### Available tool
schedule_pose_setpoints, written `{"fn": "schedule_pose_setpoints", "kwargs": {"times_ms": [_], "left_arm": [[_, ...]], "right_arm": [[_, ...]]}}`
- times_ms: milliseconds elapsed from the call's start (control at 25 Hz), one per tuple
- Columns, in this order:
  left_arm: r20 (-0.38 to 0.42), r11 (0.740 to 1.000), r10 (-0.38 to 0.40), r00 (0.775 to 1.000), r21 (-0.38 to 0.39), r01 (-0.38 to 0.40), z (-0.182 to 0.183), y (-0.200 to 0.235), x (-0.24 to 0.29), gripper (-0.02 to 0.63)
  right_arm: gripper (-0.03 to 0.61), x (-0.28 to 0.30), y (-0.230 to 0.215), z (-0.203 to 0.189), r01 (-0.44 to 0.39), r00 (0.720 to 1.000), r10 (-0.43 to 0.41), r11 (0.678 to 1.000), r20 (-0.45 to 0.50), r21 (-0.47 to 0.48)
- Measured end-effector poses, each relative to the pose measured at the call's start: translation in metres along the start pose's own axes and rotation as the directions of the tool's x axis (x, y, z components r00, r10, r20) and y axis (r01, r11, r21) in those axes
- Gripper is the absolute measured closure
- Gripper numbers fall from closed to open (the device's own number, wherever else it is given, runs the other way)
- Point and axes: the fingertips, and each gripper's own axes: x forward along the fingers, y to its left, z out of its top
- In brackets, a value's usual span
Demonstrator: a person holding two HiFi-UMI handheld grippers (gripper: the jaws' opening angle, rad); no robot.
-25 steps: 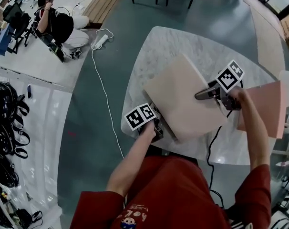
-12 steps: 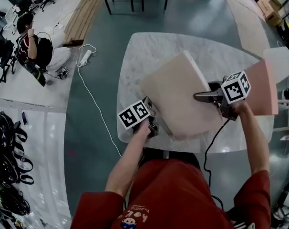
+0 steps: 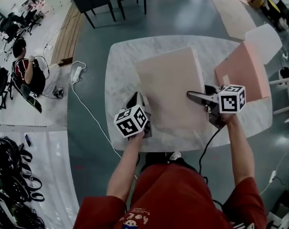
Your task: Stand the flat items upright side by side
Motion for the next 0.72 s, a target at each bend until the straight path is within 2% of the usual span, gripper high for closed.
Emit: {"fn": "schedule_pose_setpoints", "kwargs": {"times_ms": [160,360,520,720], "left_arm": [[0.068,0.992,-0.002,0.998,0.123,-0.006,0.011,-0.034,-0.013,0.611],[0.129,0.977,-0.034,0.991,0.211,0.006,0.014,-0.079,-0.033,0.611],[0.156,0.968,-0.068,0.985,0.251,0.027,0.007,-0.113,-0.046,0.611],[0.189,0.955,-0.118,0.975,0.292,0.059,-0.006,-0.147,-0.065,0.611]], "right_arm": [[0.31,-0.027,-0.007,-0.003,0.087,0.985,-0.088,0.996,0.146,0.013],[0.31,-0.063,-0.002,-0.008,0.205,0.937,-0.192,0.979,0.293,-0.014],[0.31,-0.097,-0.003,-0.011,0.314,0.875,-0.279,0.949,0.396,-0.025],[0.31,-0.135,-0.002,-0.022,0.485,0.783,-0.389,0.871,0.484,-0.084]]}}
